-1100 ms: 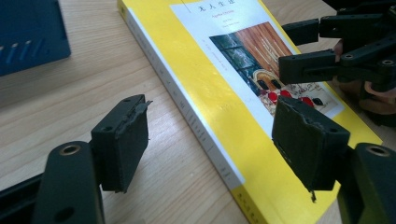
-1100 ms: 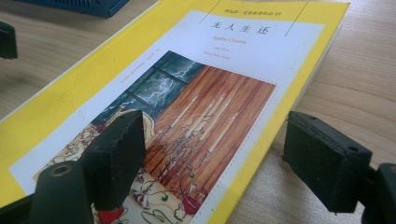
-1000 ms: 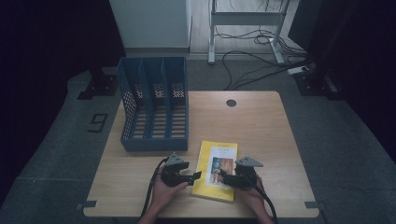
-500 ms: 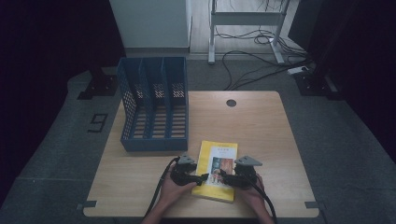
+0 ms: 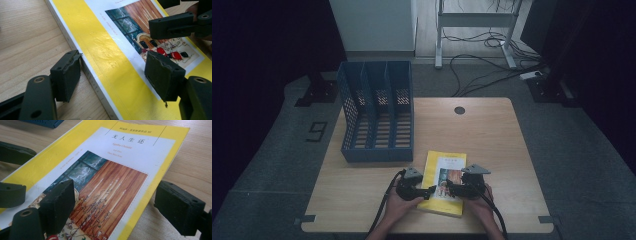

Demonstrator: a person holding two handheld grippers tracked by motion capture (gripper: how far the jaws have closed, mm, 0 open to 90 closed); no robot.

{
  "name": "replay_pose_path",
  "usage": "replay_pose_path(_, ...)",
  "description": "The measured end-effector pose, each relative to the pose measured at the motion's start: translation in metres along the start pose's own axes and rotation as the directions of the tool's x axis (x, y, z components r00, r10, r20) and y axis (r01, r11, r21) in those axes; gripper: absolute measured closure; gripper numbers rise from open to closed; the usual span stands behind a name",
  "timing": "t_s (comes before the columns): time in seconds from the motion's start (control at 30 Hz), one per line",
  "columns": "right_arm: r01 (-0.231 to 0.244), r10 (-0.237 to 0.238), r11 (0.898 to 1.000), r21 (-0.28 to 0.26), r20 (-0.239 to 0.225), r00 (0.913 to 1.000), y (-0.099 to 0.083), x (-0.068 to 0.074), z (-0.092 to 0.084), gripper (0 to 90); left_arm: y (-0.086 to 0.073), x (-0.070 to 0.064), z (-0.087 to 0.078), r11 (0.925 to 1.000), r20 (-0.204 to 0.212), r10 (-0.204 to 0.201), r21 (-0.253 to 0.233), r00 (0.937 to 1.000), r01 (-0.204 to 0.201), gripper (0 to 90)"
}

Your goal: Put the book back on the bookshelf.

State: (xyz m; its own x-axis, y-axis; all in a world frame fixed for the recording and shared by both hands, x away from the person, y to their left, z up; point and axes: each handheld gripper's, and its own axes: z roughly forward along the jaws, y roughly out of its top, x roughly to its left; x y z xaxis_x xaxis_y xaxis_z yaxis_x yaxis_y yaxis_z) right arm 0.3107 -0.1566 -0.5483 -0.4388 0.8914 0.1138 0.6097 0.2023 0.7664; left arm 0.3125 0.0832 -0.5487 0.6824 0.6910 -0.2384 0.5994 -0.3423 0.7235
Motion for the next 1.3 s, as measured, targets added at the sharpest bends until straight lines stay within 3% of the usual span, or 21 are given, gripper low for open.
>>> replay_pose_path(0.2,-0.011,0.011,1.000,0.006,-0.005,0.9999,0.000,-0.001,0.000,17.3,0.000,-0.001,0.000,1.0000,-0.004,0.001,0.000,1.0000,-0.001,29.1)
replay_pose_path(0.5,-0.075,0.076,0.997,0.024,-0.039,0.9964,0.004,-0.006,-0.005,22.8,0.000,0.000,0.000,1.0000,-0.005,-0.002,-0.001,1.0000,0.002,29.2)
replay_pose_path(0.63,-0.085,0.085,0.996,0.003,-0.041,0.9955,0.007,-0.004,-0.010,23.4,0.000,0.000,0.000,1.0000,-0.005,-0.001,0.000,1.0000,0.001,29.3)
replay_pose_path(0.9,-0.078,0.076,0.996,-0.051,-0.052,0.9958,0.012,0.000,-0.020,27.6,0.000,0.000,0.000,1.0000,-0.003,-0.002,-0.001,1.0000,0.002,29.3)
replay_pose_path(0.97,-0.083,0.076,0.991,-0.105,-0.070,0.9946,0.014,0.003,-0.027,31.9,0.000,0.000,0.000,1.0000,0.000,-0.003,-0.001,1.0000,0.003,29.3)
replay_pose_path(1.07,-0.075,0.064,0.989,-0.128,-0.085,0.9943,0.017,0.006,-0.031,32.7,0.000,0.001,0.000,1.0000,0.002,-0.007,-0.003,1.0000,0.007,29.3)
replay_pose_path(1.3,-0.037,0.025,0.990,-0.133,-0.093,0.9953,0.016,0.013,-0.031,36.3,0.000,0.001,0.000,0.9999,0.009,-0.013,-0.004,0.9999,0.013,29.4)
